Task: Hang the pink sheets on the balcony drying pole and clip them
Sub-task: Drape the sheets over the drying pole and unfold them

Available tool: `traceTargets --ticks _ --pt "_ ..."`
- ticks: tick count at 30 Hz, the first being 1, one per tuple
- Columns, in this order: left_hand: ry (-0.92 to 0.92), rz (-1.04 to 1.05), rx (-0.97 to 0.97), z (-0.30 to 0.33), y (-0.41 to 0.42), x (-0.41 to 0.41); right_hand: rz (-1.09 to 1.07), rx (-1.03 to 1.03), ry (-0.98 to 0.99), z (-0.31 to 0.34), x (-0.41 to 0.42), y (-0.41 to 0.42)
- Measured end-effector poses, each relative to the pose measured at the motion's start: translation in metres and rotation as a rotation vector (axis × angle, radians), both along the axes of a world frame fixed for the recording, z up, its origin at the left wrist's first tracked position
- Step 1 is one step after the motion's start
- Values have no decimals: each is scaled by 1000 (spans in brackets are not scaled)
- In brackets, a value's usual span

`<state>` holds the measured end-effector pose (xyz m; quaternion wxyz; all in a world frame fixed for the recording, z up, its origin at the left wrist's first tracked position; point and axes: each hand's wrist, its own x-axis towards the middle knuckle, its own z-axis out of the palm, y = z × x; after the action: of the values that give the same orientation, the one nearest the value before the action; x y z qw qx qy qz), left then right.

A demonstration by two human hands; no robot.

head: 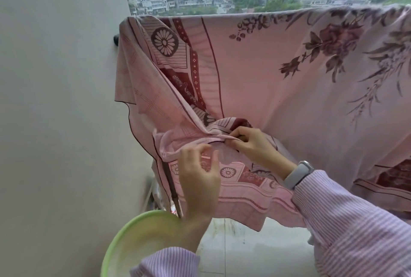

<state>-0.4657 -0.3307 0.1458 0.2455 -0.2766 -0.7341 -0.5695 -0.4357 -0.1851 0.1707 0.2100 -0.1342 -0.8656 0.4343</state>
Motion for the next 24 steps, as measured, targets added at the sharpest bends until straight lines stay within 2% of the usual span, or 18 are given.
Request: traceTargets --ticks 2,4,8,12,14,17,21,24 --pt "331 59 -290 -6 7 -14 14 -19 -6 1 2 2" --pt "398 39 -440 -9 7 -31 34 -47 -7 3 3 6" --pt "507 -70 -365 -11 -3 -47 53 11 -25 3 7 16" --pt "541 -447 -330 -8 -11 -33 -40 221 54 -1 6 34" --pt "542 -508 -393 -13 -18 -32 8 368 75 -6 4 45" --pt "473 -441 -419 -14 -30 -49 66 636 62 -17 1 49" --pt "228 -322 -328 -7 -48 -65 18 736 173 -22 -2 42" --pt "102 -191 -185 2 -57 -74 53 934 285 -20 0 45"
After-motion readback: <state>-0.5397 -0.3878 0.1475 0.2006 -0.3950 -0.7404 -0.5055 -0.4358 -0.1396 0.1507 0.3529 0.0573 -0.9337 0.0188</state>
